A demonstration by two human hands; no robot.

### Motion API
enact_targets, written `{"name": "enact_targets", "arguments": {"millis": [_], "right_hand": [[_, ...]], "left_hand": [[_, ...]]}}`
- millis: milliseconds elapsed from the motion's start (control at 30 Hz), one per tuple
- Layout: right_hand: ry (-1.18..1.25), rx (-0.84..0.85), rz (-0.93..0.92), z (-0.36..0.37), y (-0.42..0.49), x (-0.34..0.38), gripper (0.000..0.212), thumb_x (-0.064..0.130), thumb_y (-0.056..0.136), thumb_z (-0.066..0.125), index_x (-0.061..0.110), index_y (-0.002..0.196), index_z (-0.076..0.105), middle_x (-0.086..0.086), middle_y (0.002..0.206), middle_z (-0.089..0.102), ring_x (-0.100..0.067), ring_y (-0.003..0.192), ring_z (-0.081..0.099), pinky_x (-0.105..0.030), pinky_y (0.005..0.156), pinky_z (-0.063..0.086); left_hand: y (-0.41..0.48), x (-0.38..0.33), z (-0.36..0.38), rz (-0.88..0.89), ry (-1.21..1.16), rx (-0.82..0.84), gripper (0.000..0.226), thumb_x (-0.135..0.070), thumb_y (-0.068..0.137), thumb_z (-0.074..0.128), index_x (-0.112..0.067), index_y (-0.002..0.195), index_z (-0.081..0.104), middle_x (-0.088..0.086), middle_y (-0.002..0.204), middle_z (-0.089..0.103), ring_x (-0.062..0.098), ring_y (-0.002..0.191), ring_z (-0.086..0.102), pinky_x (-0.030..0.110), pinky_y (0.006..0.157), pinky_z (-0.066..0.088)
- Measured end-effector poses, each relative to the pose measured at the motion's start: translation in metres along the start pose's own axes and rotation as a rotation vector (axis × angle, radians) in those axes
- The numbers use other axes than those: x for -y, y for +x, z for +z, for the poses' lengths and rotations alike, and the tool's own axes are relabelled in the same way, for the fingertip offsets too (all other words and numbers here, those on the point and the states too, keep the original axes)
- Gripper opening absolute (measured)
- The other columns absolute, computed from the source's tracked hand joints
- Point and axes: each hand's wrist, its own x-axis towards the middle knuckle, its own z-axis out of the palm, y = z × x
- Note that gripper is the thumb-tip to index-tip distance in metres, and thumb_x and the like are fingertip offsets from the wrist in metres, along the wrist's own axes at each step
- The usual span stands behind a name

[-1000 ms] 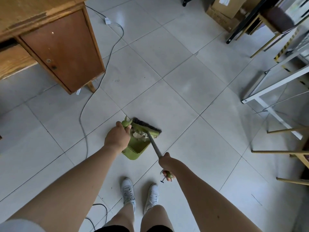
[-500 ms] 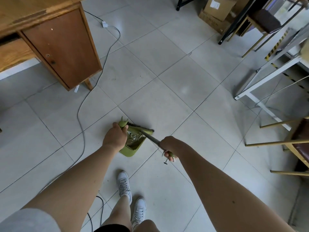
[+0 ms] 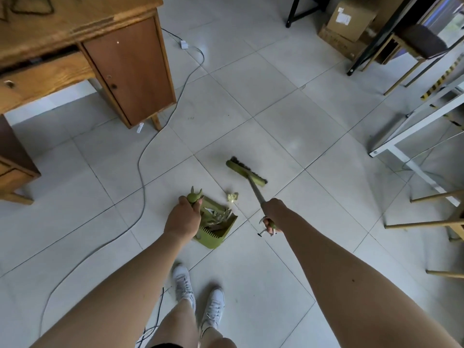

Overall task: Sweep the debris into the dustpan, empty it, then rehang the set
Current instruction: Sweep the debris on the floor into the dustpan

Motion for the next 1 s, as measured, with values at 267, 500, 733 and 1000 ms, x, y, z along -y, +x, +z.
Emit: {"name": "enact_targets", "arguments": {"millis": [267,500,733,1000], "right_hand": [[-0.022,0.068,0.114,0.051,0.021,-0.05,0.022,0.021,0.097,0.023,0.012,0.086,0.039,-0.005,0.035,0.038,-0.015,0.039,0.029,-0.021,0.047,0.026],[-0.179,0.188,0.06,0.045,-0.008,-0.085,0.021,0.014,0.093,0.025,0.007,0.079,0.038,-0.007,0.032,0.038,-0.017,0.027,0.035,-0.026,0.048,0.031],[-0.266,0.204,0.08,-0.002,-0.037,-0.06,0.024,0.01,0.094,0.029,0.016,0.071,0.031,-0.001,0.042,0.026,-0.013,0.04,0.023,-0.02,0.046,0.018],[-0.375,0.096,0.03,-0.02,-0.055,-0.007,0.027,0.013,0.095,0.025,0.017,0.069,0.032,-0.001,0.035,0.032,-0.013,0.033,0.029,-0.014,0.039,0.024]], "left_hand": [[-0.027,0.018,0.03,-0.03,-0.009,0.071,0.034,-0.037,0.1,0.037,-0.004,0.096,0.035,0.025,0.095,0.066,0.039,0.084,0.064,0.038,0.062,0.044],[-0.033,0.029,0.045,-0.06,-0.023,0.116,0.041,-0.035,0.101,0.037,0.004,0.111,0.038,0.03,0.103,0.064,0.04,0.093,0.063,0.039,0.069,0.044],[-0.029,0.029,0.052,-0.058,-0.082,0.135,0.039,-0.038,0.1,0.037,0.0,0.11,0.038,0.026,0.106,0.063,0.04,0.096,0.061,0.036,0.068,0.041],[-0.031,0.036,0.048,-0.065,-0.084,0.122,0.038,-0.038,0.1,0.037,-0.001,0.107,0.038,0.026,0.103,0.064,0.04,0.093,0.062,0.034,0.064,0.039]]}}
